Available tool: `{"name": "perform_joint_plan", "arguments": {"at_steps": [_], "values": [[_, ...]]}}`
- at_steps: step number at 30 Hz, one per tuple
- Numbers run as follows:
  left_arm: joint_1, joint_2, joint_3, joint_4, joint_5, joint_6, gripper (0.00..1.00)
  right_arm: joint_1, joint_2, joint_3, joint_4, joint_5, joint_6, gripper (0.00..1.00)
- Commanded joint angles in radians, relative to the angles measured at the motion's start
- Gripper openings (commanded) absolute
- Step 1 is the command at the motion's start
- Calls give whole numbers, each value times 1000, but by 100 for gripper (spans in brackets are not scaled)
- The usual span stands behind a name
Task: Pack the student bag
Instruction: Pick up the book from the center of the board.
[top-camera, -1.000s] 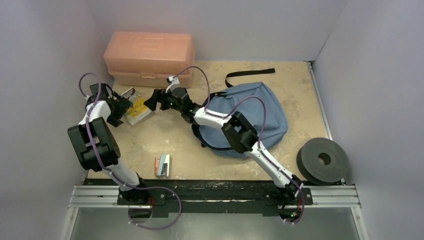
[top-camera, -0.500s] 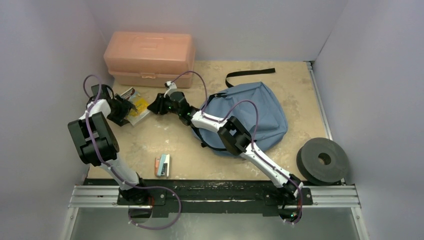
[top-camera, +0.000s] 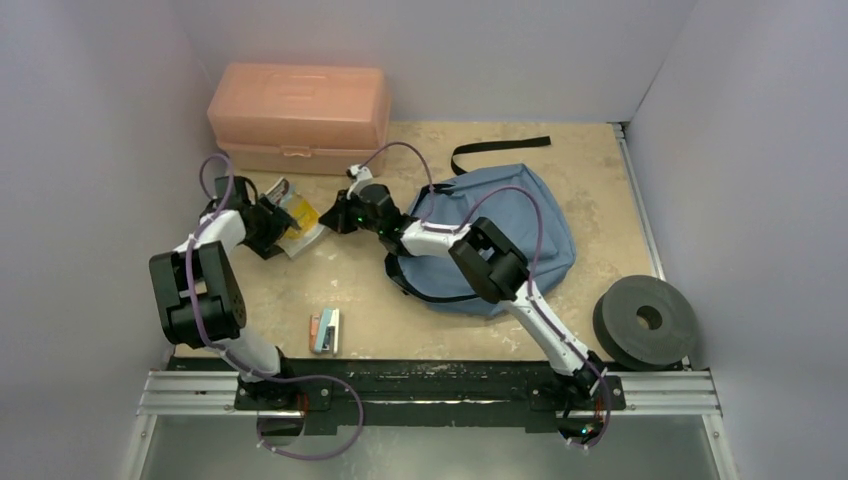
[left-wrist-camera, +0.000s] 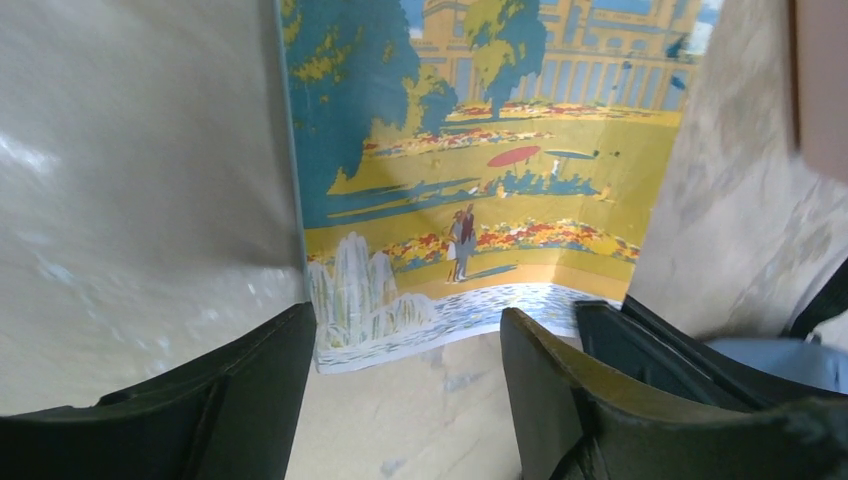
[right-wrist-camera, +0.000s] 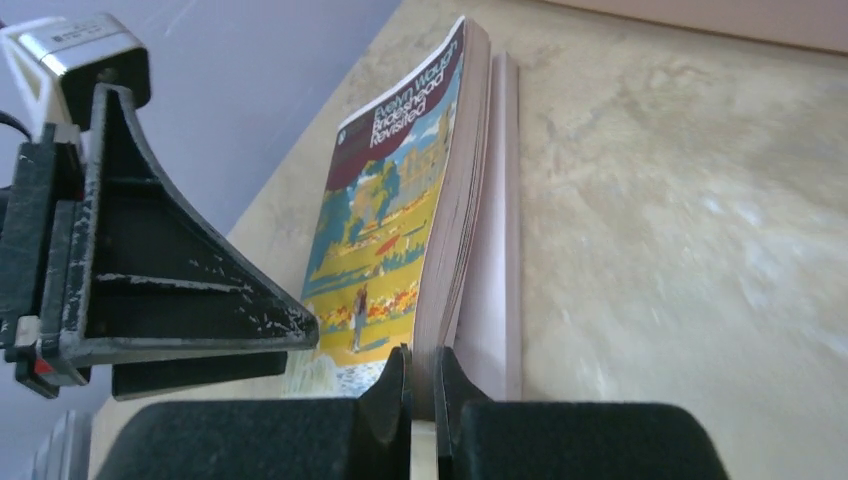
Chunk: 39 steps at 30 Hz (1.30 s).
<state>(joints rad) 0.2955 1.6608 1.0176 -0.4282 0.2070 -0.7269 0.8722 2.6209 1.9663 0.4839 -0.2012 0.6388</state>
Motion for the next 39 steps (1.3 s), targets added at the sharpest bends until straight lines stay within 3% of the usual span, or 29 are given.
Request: {"name": "perform_joint_plan", "arguments": {"at_steps": [1,4,10,15,21,29,39], "values": [[-70,-106,-137,49,159,-87,62,50,-249,-302,106,-107,-98,0],[-75,-200,-193,-4,177,-50,55,47,-369,-450,112,-92,-170,0],[-76,-418,-197,-220,143,34,56,42,-474,-527,44,-78,-253,0],[-76,-491,-116,-296,163,-107,60,43,-527,-572,37,-36,-300,0],[-118,-319,104,-422,151,-303,69,50,-565,-618,51,38,-352,0],[-250,-5,433,-734,-53,-333,69,70,-624,-651,38,148,-455,0],[-377,161,582,-864,-269,-347,68,98,-658,-666,34,221,-548,0]]}}
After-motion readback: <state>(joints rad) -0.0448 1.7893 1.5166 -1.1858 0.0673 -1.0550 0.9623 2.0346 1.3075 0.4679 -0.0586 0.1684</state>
